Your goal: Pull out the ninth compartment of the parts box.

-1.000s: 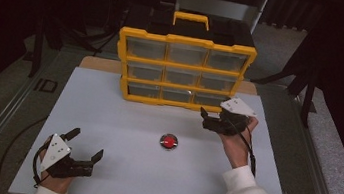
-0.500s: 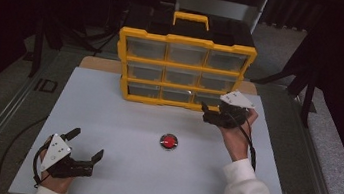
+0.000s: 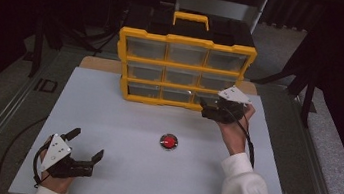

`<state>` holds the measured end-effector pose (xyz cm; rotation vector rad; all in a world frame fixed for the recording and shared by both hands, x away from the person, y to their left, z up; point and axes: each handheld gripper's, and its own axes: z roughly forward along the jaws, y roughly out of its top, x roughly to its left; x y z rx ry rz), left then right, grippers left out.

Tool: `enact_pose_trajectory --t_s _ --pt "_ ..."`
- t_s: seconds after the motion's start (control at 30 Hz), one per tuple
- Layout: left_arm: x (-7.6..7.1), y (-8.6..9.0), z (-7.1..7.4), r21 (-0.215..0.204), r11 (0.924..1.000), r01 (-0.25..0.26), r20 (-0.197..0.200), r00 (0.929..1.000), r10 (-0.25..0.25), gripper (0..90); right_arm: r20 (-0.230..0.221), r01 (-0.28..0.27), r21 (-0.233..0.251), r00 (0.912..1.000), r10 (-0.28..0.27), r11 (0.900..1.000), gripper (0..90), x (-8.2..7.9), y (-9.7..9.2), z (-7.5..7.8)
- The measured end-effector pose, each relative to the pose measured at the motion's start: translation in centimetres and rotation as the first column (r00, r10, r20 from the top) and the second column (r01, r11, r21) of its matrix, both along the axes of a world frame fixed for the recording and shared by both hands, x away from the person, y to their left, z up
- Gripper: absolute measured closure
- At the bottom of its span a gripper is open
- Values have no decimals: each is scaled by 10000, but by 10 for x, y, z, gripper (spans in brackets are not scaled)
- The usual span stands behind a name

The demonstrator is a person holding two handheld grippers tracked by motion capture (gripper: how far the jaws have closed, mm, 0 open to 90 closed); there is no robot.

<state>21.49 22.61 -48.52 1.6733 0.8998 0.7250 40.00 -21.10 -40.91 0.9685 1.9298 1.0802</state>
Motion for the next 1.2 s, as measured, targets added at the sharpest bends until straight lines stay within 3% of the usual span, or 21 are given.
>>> enact_pose_trajectory --t_s 0.5,0.77,1.2 --pt "0 0 0 26 10000 16 -24 10000 -16 0 -220 -28 -277 9998 22 9996 80 17 2 -8" --pt "0 0 0 10 10000 20 -11 10000 -20 0 -458 20 -595 9989 -47 9982 80 26 4 -18" --pt "0 -1 0 29 10000 24 -4 10000 -24 0 -440 62 -1427 9990 -126 9898 80 29 10 -27"
